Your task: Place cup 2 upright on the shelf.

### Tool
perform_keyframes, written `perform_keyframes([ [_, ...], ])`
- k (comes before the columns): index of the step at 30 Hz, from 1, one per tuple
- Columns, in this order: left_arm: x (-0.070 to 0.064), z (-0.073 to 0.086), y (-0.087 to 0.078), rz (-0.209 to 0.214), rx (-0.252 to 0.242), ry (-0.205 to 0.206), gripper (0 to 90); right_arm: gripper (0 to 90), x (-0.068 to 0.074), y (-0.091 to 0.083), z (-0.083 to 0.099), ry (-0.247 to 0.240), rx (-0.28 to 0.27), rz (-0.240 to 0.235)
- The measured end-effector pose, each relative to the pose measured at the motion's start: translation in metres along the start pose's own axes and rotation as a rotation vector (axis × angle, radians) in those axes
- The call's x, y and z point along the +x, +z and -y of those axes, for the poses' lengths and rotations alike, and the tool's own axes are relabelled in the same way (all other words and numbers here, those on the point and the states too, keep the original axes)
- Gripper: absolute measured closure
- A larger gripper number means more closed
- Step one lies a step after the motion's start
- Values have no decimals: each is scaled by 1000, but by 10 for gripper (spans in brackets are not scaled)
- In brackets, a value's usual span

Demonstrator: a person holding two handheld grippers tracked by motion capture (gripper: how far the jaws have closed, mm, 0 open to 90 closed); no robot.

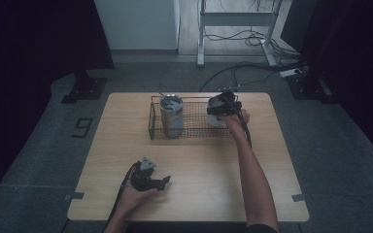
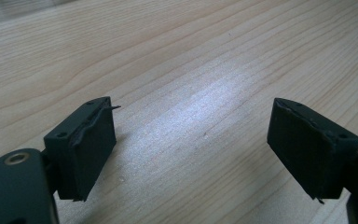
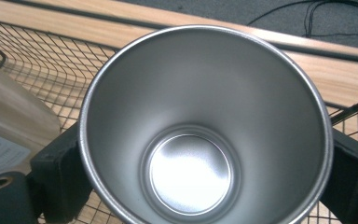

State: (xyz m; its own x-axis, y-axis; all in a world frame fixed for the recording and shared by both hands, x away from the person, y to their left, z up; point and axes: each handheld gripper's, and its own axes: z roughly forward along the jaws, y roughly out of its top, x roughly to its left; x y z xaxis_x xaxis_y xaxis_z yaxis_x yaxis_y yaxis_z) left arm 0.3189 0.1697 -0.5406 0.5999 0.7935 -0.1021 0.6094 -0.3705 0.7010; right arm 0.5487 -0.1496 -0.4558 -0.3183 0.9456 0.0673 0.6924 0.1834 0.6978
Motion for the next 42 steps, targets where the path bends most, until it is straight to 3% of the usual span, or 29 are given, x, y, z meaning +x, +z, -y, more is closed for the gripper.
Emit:
perform_keyframes([
  [12,0,1,2,4,7,-2,154,70,-3,10,8,-4,34,13],
  [28,2,1,0,5,5,-6,155,61,7,14,12,-44,84,49],
  [35,1,1,-1,9,4,-5,154,40,9,4,8,-22,22,55],
  [42,2,0,-3,13,-6,-10,154,24,8,-1,9,-8,6,57],
])
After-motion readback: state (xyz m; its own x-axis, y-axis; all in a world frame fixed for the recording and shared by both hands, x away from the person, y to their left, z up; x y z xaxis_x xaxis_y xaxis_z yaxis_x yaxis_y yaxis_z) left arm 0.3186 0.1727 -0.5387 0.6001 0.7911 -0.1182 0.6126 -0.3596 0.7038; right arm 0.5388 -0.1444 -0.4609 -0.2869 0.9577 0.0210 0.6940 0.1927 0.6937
